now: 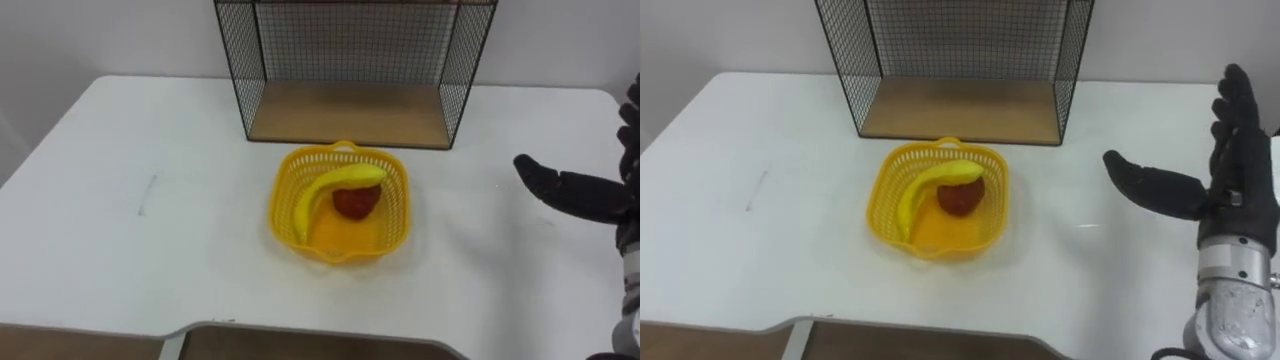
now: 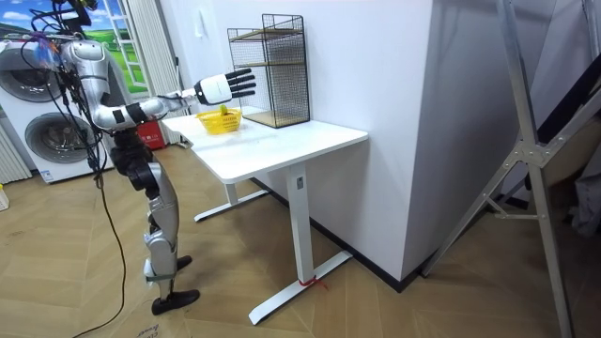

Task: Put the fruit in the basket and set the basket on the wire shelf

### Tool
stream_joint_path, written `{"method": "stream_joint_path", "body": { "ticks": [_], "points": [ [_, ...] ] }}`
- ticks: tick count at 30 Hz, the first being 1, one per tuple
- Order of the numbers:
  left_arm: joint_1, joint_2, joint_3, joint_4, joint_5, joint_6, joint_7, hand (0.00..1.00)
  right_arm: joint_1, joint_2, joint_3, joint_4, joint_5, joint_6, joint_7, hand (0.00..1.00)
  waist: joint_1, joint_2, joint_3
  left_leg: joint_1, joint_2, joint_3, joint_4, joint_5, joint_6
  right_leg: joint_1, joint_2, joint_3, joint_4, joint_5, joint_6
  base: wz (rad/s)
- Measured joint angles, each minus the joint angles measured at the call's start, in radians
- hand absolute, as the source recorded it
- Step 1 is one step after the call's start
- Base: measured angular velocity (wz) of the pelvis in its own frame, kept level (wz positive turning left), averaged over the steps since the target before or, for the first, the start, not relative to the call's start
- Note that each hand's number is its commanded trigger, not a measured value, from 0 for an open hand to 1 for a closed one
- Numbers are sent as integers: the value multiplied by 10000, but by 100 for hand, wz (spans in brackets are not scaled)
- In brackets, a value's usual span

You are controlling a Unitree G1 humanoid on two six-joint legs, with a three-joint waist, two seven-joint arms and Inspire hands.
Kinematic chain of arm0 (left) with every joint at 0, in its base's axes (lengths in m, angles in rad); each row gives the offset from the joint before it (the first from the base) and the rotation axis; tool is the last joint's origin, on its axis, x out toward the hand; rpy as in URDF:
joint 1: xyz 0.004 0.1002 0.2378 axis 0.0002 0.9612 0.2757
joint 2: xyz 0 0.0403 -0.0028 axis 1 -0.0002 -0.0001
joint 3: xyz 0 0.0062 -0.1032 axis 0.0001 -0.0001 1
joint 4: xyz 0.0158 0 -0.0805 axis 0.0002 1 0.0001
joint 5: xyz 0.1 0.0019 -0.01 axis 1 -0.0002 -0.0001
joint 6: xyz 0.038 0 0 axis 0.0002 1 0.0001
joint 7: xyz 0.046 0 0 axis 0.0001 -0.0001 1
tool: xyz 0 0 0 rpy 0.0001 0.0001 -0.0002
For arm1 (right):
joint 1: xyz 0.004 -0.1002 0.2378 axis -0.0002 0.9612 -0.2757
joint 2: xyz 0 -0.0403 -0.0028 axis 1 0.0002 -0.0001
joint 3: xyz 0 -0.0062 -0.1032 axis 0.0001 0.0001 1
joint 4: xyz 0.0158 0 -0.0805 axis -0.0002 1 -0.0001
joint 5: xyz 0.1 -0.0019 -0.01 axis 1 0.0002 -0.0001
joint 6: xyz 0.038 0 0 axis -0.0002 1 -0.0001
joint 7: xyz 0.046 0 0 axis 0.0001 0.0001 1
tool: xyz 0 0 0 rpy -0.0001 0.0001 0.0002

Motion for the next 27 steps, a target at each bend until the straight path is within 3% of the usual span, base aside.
{"method": "stream_joint_path", "body": {
  "ticks": [5,8,9,12,19,23,27],
  "points": [
    [-15,-3,-666,-1506,-696,-235,-226,0,1,228,151,294,188,-392,240,0,-10,-115,64,-15,-1,24,7,-13,6,56,15,6,-94,1,3,0],
    [-76,-157,-1614,-1897,-767,-249,-818,0,-4,606,336,765,668,-699,517,0,-46,-126,71,-163,0,-39,66,-21,18,-22,12,-95,-89,20,17,9],
    [-77,-209,-2134,-2033,-850,-253,-1202,0,-6,810,400,977,826,-707,611,0,-61,-150,68,-229,0,-73,115,-27,25,-8,13,-121,-60,21,17,10],
    [-104,-213,-3035,-2074,-1540,-261,-2399,0,12,981,780,1186,1299,-705,994,0,-240,-9,177,-246,-4,-77,126,-27,26,-29,1,-104,14,21,18,2],
    [-137,-231,-5036,-2045,-4811,-336,-5509,0,-42,1155,1789,2490,3382,-717,2284,0,-567,-105,191,-224,6,-1,125,-25,26,-57,-5,-59,30,21,19,-2],
    [-181,-231,-6208,-1818,-5128,-231,-7264,0,-58,1245,2402,2641,4030,-689,2755,0,-781,-147,202,-241,-10,48,140,-21,33,-112,-37,-25,56,22,20,-4],
    [-257,-251,-6700,-1476,-5116,4,-8300,0,-84,1273,2676,2643,4622,-690,3173,0,-830,-143,204,-254,36,180,157,-21,33,-184,-14,95,88,28,10,-10]
  ]
}}
